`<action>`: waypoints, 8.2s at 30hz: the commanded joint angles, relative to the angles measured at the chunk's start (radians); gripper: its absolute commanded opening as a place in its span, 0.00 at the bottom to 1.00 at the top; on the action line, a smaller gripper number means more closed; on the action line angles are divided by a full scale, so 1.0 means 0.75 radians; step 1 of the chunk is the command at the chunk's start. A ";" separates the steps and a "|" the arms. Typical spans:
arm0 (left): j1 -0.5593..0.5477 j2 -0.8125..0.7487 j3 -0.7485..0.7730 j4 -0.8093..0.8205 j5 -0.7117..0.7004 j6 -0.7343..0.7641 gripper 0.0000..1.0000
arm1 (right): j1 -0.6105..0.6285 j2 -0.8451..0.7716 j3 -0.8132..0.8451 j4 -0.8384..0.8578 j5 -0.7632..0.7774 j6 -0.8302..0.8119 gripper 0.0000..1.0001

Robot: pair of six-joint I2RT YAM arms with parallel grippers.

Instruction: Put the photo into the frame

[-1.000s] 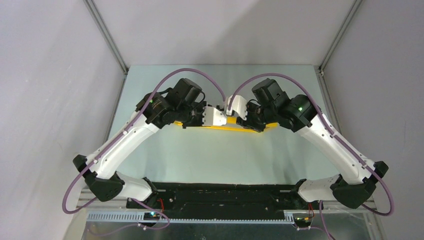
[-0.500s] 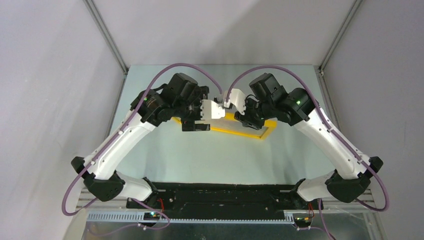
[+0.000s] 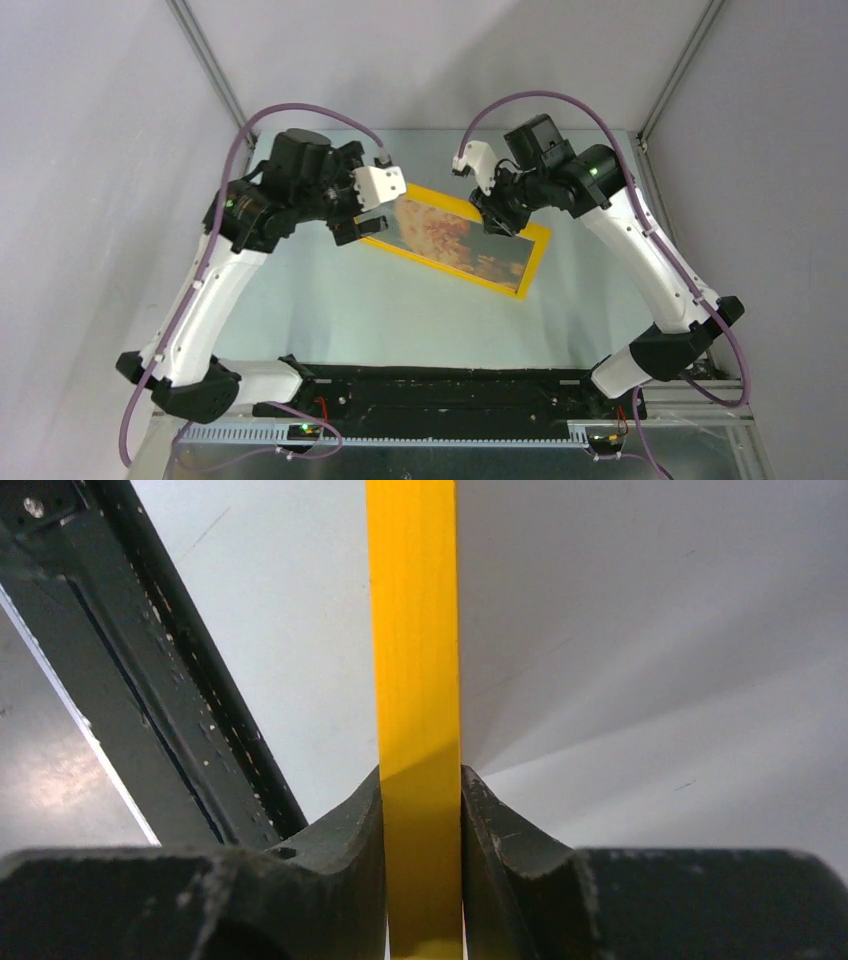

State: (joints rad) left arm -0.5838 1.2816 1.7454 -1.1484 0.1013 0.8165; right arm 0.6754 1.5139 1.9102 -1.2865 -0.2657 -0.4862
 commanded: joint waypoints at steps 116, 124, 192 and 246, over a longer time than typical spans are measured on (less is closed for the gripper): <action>0.367 1.109 -0.309 0.846 0.784 -1.405 1.00 | -0.992 -0.003 -1.798 2.059 -0.444 1.266 0.70; 0.367 1.057 -0.398 0.870 0.738 -1.405 1.00 | -0.974 0.053 -1.753 2.006 -0.424 1.253 0.74; 0.695 -0.251 -0.959 1.015 -0.159 -1.162 1.00 | -1.283 -0.926 -1.712 1.567 0.037 0.893 0.99; 0.701 -1.019 -1.531 1.290 -0.280 -1.091 1.00 | -1.557 -1.438 -1.698 1.216 -0.444 0.640 0.99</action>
State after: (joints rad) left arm -0.0658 0.5358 0.6014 -0.2459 -0.0780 -0.0196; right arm -0.4881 0.3996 0.6121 -0.3916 -0.5678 0.0467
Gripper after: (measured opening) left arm 0.996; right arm 0.993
